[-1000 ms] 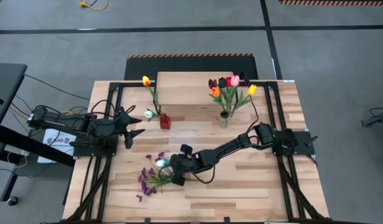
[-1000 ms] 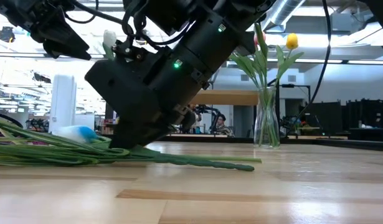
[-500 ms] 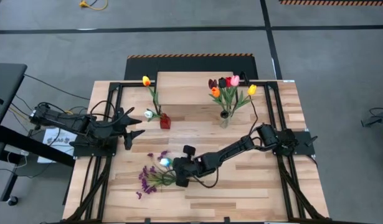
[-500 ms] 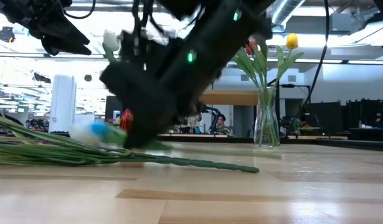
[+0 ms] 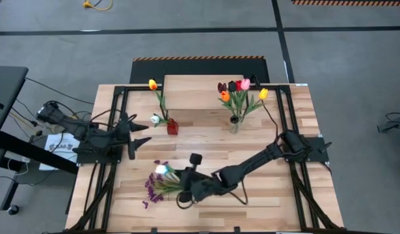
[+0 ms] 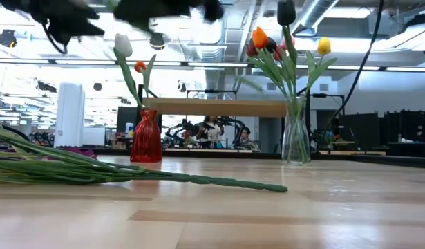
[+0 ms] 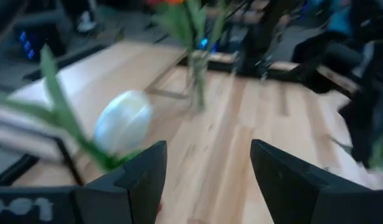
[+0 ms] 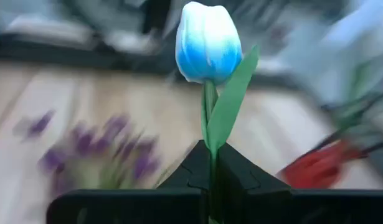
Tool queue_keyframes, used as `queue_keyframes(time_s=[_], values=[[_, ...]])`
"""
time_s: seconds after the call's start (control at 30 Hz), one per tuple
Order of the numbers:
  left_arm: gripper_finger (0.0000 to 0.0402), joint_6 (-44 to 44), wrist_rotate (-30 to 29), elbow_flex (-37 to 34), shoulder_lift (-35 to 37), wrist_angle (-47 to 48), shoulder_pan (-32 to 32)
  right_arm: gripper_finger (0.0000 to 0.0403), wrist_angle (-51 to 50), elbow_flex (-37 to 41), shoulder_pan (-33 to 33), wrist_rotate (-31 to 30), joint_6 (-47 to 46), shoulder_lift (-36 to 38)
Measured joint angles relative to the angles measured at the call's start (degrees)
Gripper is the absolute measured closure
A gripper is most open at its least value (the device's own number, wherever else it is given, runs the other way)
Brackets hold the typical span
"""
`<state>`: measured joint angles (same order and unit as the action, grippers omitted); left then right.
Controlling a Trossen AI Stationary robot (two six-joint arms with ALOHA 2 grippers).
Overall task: Pick and place flowers into a vace then onto a shelf
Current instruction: Put the white flower into the red vase
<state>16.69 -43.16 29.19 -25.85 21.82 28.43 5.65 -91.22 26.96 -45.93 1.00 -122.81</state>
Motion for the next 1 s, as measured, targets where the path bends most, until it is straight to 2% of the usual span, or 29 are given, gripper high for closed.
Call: queue_keyframes(time_s=[0.07, 0.13, 0.23, 0.37, 0.5, 0.7, 0.9, 1.0], values=[[0.0180, -2.71, -1.54, 0.00, 0.00, -3.22, 2.84, 0.0392, 6.73, 0.00, 1.20, -5.38, 5.31, 0.53], [0.0180, -5.16, -3.04, 0.00, -0.01, -6.35, 5.91, 0.0390, 14.53, -0.03, 2.03, -6.79, 11.54, 0.95], [0.0180, -8.60, -3.76, 0.00, -0.03, -11.60, 10.35, 0.0397, 25.94, -0.11, 2.67, -5.70, 20.56, 0.99], [0.0180, -12.38, -3.64, -0.35, -1.86, -19.15, 15.09, 0.0397, 34.63, -0.11, 1.74, 0.30, 26.64, 0.99], [0.0180, -15.73, -1.53, -0.37, -5.63, -26.83, 17.63, 0.0398, 39.69, -0.11, -0.81, 9.39, 27.29, 0.99], [0.0180, -17.29, 6.81, -0.39, -11.72, -36.76, 17.97, 0.0399, 40.67, -0.11, -5.12, 22.33, 20.75, 0.99], [0.0180, -20.05, 8.85, -0.39, -15.22, -42.49, 17.96, 0.0400, 40.74, -0.15, -6.97, 28.85, 17.52, 0.99], [0.0180, -20.77, 8.85, -0.39, -15.89, -43.99, 17.87, 0.0399, 40.72, -0.15, -6.82, 29.57, 17.01, 0.99]])
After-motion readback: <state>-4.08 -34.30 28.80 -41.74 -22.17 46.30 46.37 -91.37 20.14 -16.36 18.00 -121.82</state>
